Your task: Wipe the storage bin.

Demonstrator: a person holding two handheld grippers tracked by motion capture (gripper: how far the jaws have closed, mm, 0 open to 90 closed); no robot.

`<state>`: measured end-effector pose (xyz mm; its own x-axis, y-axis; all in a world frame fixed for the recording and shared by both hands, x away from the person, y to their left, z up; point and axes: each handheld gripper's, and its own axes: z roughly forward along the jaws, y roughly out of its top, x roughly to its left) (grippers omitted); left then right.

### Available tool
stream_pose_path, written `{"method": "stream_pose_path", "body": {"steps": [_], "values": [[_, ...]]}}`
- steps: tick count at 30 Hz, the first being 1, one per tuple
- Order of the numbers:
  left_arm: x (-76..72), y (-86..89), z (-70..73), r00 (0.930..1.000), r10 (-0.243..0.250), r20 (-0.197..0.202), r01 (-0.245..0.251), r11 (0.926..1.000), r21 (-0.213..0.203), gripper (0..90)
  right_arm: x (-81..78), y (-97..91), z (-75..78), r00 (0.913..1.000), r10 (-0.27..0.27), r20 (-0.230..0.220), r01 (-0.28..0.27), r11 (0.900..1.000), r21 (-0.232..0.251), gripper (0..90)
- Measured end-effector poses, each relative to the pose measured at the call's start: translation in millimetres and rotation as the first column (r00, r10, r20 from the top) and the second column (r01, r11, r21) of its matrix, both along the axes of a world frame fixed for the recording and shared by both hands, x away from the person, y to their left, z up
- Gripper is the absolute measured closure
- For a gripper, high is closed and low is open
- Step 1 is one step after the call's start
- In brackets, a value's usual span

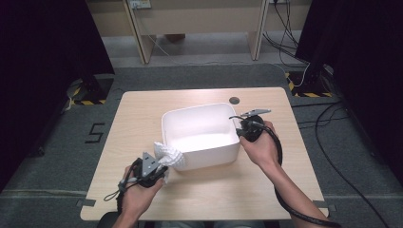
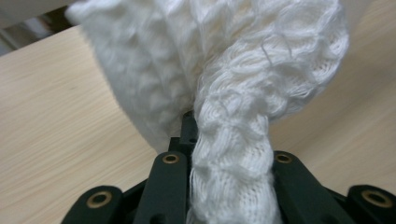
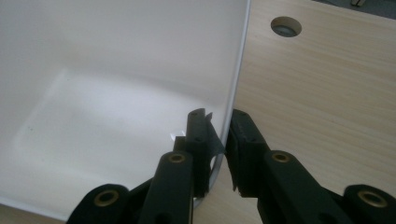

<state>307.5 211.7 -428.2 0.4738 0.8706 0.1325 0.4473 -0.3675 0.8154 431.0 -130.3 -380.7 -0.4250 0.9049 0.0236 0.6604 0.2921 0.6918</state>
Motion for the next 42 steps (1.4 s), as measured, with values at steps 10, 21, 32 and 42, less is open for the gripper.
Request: {"method": "stream_pose_path", "body": {"steps": [10, 21, 32, 42], "values": [[17.4, 26.4, 3.1, 0.9957, 0.092, 0.003, -0.092, 0.9957, 0.01, 76.1, 18.0, -16.8, 3.4, 1.0, 0.005, -0.007, -0.005, 0.997, -0.078, 87.4], [66.6, 37.2, -8.4, 0.9839, 0.176, -0.029, -0.176, 0.9841, 0.026, 76.1, 0.9, -31.4, 19.4, 0.9974, -0.017, 0.07, 0.018, 0.9997, -0.014, 78.3], [113.4, 27.9, -20.1, 0.9868, 0.153, -0.053, -0.151, 0.9878, 0.036, 76.1, -27.4, -47.7, 4.4, 0.9983, -0.011, -0.058, 0.011, 0.9999, 0.0, 85.9], [112.5, 6.2, -25.4, 0.9982, -0.052, -0.03, 0.053, 0.9973, 0.052, 76.3, -18.4, -37.5, -3.9, 0.998, 0.002, -0.063, -0.004, 0.9997, -0.025, 86.4]]}}
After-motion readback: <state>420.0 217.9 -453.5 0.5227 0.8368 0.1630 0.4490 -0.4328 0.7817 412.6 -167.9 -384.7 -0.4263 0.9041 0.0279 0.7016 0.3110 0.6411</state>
